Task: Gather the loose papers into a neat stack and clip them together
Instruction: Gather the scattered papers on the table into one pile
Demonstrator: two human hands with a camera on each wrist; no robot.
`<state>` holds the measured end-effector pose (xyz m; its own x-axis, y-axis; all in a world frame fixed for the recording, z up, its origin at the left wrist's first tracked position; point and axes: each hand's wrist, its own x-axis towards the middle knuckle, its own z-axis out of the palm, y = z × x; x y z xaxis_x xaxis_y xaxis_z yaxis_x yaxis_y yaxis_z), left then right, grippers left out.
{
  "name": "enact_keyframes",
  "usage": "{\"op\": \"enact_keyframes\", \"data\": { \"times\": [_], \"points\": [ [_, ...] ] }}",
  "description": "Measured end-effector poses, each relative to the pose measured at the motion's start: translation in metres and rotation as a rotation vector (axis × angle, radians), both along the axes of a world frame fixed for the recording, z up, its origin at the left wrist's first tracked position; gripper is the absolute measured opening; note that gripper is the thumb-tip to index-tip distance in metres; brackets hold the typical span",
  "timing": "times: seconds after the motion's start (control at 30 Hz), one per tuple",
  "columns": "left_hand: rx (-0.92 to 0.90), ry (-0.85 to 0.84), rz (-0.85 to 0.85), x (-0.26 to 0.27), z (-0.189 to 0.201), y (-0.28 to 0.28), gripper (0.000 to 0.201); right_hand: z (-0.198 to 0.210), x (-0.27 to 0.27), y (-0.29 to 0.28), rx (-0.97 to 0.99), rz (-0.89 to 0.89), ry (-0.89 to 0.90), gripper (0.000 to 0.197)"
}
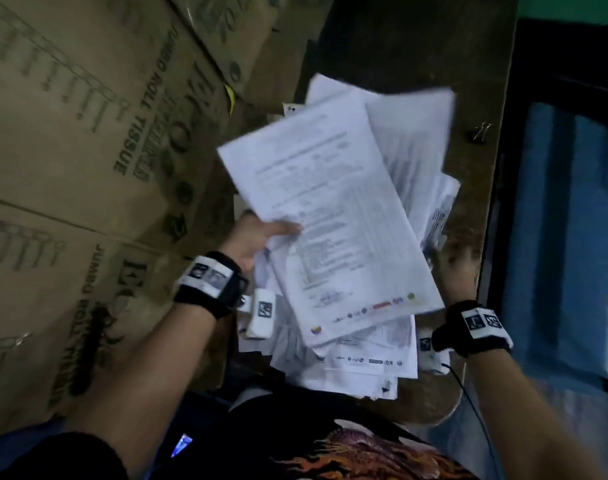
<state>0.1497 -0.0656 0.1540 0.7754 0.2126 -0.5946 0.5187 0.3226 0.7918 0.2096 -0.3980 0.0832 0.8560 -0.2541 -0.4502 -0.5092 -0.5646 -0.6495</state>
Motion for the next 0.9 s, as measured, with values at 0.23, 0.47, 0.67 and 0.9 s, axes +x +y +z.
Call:
{"op": "enact_keyframes", "data": {
  "times": [0.23, 0.47, 0.67, 0.9],
  "points": [
    [-0.189, 0.07, -0.12, 0.003, -0.062, -0.044, 0.044, 0.024, 0.017, 0.01, 0.688, 0.046, 0.156, 0.059],
    [-0.047, 0.181, -0.536, -0.006, -0.083, -0.053, 0.048, -0.013, 0.019, 0.004, 0.561, -0.042, 0.183, 0.062],
    [0.684, 0.1, -0.278, 0.024, -0.082, 0.011, 0.027, -0.053, 0.049, 0.004, 0.22, 0.06, 0.196, 0.054],
    [0.656, 0.239, -0.221, 0.117, -0.085, 0.054, 0.031, -0.046, 0.044, 0.037, 0.032, 0.12, 0.252, 0.065]
  ]
}}
